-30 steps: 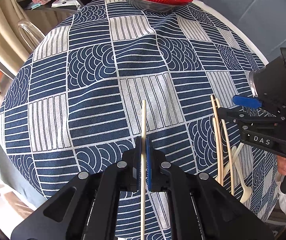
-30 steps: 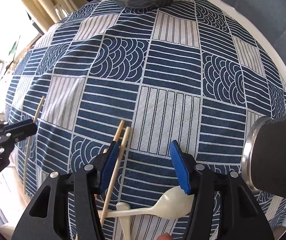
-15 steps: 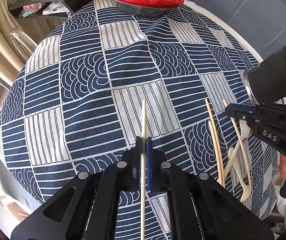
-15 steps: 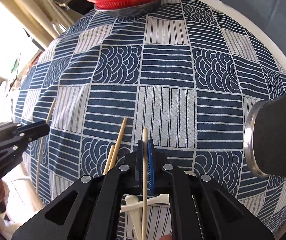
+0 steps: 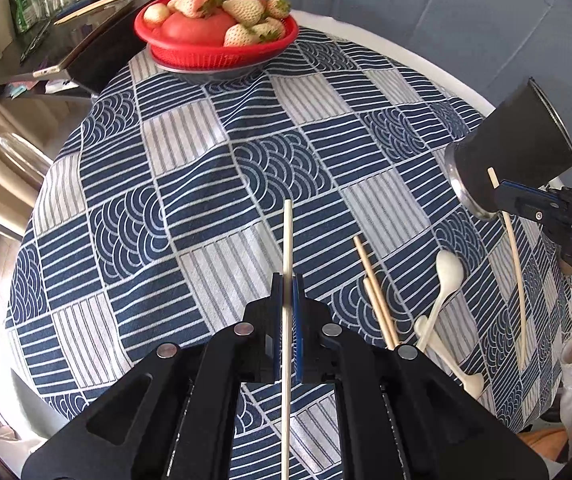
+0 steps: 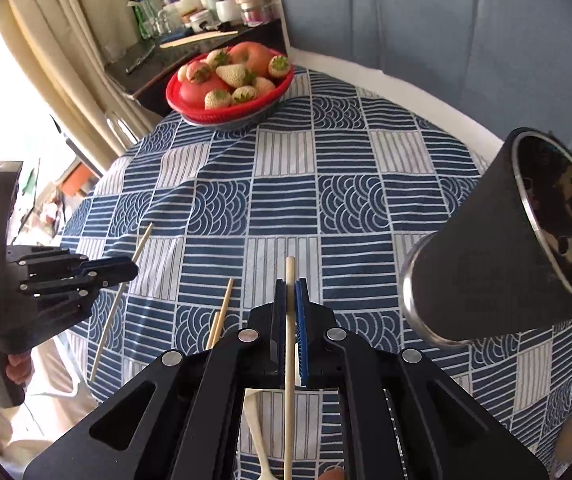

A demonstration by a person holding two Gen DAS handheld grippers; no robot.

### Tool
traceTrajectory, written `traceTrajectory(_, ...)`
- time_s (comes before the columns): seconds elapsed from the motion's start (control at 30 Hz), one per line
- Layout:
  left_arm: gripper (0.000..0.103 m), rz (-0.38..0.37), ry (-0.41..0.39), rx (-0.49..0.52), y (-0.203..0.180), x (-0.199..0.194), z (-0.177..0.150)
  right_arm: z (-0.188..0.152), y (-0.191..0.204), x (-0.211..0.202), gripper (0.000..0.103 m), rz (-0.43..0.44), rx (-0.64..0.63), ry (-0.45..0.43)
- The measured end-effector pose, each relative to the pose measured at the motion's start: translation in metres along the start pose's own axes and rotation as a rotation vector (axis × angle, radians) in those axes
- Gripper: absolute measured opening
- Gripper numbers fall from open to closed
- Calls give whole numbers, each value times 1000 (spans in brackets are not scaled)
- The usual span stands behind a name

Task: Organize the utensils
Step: 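Lift both chopsticks upright and carry them over the black holder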

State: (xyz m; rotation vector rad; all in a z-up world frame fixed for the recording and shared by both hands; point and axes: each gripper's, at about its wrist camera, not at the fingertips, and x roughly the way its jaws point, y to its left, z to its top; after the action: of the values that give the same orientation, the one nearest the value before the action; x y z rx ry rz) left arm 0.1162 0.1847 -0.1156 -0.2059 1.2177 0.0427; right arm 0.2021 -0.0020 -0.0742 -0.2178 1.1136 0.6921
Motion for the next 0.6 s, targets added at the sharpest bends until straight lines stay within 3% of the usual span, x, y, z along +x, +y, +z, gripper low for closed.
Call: traceTrajectory(0.6,5,-72,-123,175,-79,-58,73,15,-49,-127,5,-80,109,-261)
